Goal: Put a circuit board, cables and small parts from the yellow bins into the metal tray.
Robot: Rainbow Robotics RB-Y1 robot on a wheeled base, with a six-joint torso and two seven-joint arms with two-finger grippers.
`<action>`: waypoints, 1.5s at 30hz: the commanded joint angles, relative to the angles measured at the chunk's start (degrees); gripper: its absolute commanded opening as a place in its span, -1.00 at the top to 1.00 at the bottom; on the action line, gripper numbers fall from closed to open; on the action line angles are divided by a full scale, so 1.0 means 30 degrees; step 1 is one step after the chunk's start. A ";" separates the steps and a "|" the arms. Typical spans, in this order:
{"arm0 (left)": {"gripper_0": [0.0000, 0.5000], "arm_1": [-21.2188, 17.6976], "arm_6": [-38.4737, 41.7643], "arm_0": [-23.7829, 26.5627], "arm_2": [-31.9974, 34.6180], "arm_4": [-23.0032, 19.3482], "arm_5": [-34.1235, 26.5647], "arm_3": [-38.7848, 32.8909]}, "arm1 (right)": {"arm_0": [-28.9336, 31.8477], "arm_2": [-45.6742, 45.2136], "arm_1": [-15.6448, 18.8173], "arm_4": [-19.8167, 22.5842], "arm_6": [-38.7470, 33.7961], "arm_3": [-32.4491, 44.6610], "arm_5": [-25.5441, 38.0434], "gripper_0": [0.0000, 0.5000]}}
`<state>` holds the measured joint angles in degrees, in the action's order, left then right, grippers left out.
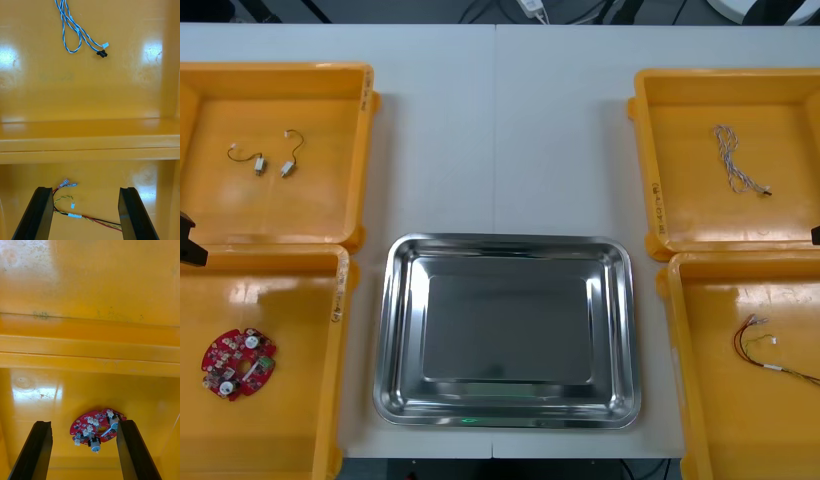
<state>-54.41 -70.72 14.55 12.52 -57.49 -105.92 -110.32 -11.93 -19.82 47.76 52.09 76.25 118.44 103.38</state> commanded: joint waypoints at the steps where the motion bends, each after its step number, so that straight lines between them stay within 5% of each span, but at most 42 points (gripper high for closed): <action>1: -1.00 -0.0847 -0.0802 0.0308 -0.0130 -0.0172 -0.0143 -0.0053 | 0.0137 -0.0689 -0.0042 -0.0048 0.0834 0.0541 0.0023 -1.00; 45: -1.00 -0.0847 -0.0802 0.0308 -0.0130 -0.0172 -0.0143 -0.0053 | 0.0137 -0.0689 -0.0042 -0.0048 0.0834 0.0541 0.0023 -1.00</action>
<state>-54.41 -70.72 14.55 12.52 -57.49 -105.92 -110.32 -11.93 -19.82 47.76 52.09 76.25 118.44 103.38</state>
